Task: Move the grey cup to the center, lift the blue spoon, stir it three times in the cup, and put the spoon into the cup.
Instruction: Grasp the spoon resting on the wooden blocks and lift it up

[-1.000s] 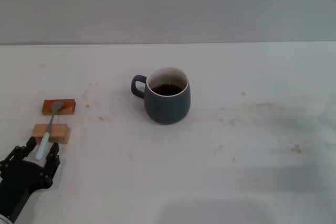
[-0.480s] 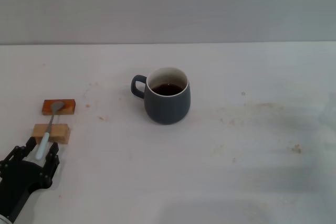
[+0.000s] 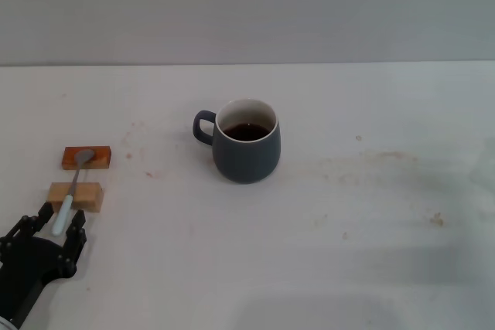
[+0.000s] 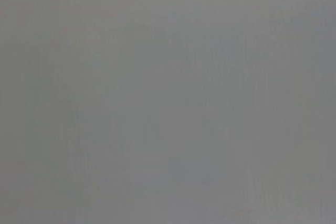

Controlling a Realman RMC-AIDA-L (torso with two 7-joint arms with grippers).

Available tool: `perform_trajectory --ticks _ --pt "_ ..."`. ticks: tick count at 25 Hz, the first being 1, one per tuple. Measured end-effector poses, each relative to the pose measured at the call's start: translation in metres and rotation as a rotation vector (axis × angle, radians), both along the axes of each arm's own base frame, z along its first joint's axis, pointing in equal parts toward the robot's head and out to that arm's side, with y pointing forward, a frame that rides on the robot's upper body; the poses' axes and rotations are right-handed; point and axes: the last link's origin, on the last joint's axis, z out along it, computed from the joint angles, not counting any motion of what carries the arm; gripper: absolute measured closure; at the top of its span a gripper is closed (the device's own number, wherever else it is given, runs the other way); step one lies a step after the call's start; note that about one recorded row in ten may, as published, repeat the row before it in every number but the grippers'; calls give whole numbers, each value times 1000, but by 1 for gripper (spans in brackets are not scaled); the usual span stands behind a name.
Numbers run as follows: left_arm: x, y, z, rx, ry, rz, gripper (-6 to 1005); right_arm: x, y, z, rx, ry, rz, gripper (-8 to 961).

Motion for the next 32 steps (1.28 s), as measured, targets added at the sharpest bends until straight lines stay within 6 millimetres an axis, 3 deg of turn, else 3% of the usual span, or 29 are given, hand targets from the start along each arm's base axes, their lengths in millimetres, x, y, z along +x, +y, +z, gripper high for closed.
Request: perform_trajectory --ticks 18,23,29,32 --pt "-1 -1 1 4 -1 5 525 0 -3 0 2 3 0 955" --pt "-1 -1 0 1 7 1 567 0 -3 -1 3 4 1 955" --pt "-1 -1 1 0 18 -6 760 0 -3 -1 2 3 3 955" --pt "1 0 1 4 29 -19 778 0 -3 -1 2 3 3 955"
